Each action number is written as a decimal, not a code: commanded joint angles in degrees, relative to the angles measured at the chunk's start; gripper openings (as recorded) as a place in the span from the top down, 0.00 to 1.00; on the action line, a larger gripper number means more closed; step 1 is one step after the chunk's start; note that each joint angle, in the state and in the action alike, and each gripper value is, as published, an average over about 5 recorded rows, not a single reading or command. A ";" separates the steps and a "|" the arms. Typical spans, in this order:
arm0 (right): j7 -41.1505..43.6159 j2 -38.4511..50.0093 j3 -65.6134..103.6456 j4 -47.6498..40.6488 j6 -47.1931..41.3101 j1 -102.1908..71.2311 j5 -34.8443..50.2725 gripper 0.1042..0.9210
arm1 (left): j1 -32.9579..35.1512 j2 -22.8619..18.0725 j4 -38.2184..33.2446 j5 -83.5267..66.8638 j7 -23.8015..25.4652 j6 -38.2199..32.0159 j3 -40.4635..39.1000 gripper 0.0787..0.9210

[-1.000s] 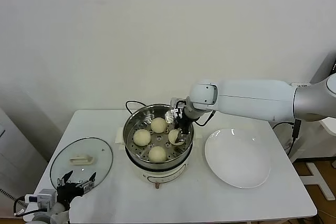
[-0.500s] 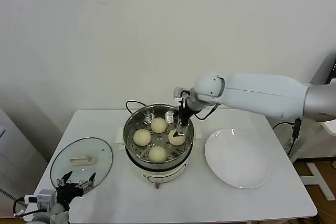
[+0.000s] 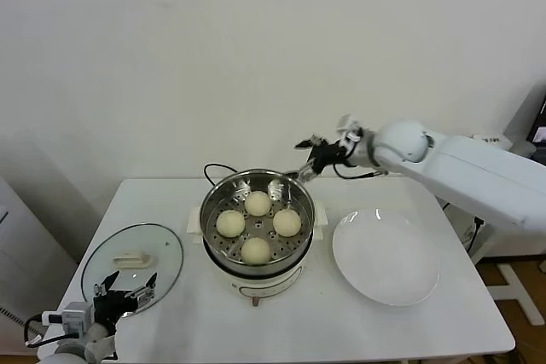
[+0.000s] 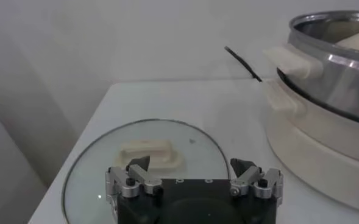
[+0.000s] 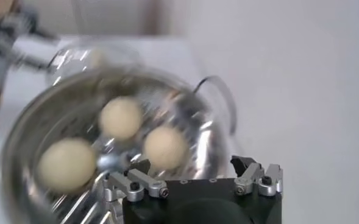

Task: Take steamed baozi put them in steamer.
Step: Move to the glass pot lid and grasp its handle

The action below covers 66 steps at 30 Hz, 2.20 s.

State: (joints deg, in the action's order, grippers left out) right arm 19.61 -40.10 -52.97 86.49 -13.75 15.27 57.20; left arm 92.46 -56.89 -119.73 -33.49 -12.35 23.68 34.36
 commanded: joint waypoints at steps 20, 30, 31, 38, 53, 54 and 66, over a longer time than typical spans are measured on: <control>-17.20 -16.88 90.90 9.50 16.80 -86.50 -27.82 0.12 | -1.00 0.73 6.39 34.85 2.31 -9.66 1.51 0.12; -16.53 -23.12 93.87 9.62 17.43 -90.19 -29.91 0.12 | 0.10 -0.71 17.65 73.59 2.15 -23.72 1.98 0.12; -16.59 -23.45 93.93 9.53 17.47 -90.32 -30.09 0.12 | -0.25 -1.25 18.80 76.96 1.64 -25.25 1.98 0.12; -16.51 -25.24 94.44 9.15 17.70 -91.30 -30.90 0.12 | -5.08 -4.48 28.02 99.46 -5.08 -36.94 2.25 0.12; -15.89 -25.81 94.75 8.69 18.26 -92.07 -32.10 0.12 | -13.65 -6.15 40.35 111.04 -11.48 -41.30 2.48 0.12; -15.86 -25.83 94.70 8.69 18.25 -92.07 -32.15 0.12 | -14.06 -6.13 40.76 111.14 -11.60 -41.28 2.57 0.12; -15.19 -26.12 94.65 7.72 18.62 -92.01 -33.42 0.12 | -18.44 -6.23 42.38 111.85 -11.97 -40.12 2.62 0.12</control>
State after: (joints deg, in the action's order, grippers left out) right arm 4.27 -65.82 41.21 94.41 4.70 -76.21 24.37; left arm 78.12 -62.70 -80.92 73.61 -23.11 -15.20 37.16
